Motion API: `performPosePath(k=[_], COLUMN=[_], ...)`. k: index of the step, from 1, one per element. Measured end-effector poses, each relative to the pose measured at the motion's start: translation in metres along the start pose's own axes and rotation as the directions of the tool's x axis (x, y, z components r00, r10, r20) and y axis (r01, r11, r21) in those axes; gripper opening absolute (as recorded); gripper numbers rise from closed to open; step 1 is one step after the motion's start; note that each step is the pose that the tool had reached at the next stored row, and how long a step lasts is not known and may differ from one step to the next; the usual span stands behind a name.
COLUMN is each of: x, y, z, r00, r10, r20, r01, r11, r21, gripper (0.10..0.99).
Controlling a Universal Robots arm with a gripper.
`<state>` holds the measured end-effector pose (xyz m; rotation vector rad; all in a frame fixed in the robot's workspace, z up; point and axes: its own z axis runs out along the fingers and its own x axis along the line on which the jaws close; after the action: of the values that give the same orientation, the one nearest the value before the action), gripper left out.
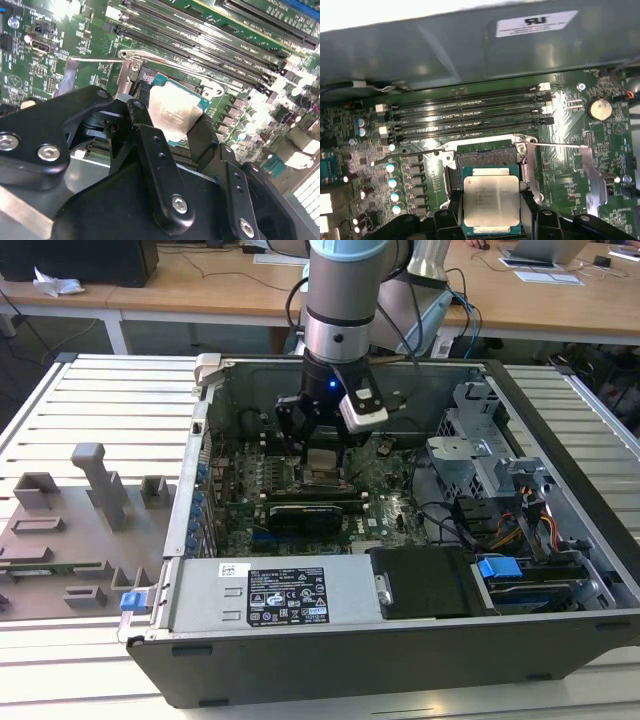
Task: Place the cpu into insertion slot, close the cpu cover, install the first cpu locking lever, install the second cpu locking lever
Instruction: 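Place the cpu into insertion slot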
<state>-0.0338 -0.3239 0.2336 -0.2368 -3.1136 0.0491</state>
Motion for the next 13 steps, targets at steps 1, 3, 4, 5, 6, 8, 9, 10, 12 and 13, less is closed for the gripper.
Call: performPosePath(k=[1,3,4,5,6,8,9,10,12,13], x=[0.0,0.0,0.0,0.0,0.0,0.0,0.0,0.0,0.0,0.0], y=[0.0,0.0,0.0,0.0,0.0,0.0,0.0,0.0,0.0,0.0], z=[0.0001,0.0001,0.0002,0.0002,0.0003,0.0003,0.0003,0.0004,0.0005,0.0006], r00=[0.9999,0.9992,0.9986,0.9976,0.9965,0.9946,0.9937,0.9918,0.9871,0.9856], r10=[0.016,0.041,0.052,0.069,0.083,0.104,0.112,0.128,0.16,0.169], r20=[-0.0005,-0.0014,-0.0017,-0.0023,-0.0028,-0.0035,-0.0038,-0.0043,-0.0054,-0.0057], r01=[-0.016,-0.041,-0.052,-0.069,-0.083,-0.104,-0.112,-0.128,-0.16,-0.169], r11=[0.9999,0.9992,0.9987,0.9976,0.9965,0.9946,0.9937,0.9918,0.9871,0.9857], r21=[0.0,-0.001,-0.001,-0.001,-0.001,-0.001,-0.002,-0.002,-0.002,-0.002], gripper=[0.545,0.545,0.545,0.545,0.545,0.545,0.545,0.545,0.545,0.545])
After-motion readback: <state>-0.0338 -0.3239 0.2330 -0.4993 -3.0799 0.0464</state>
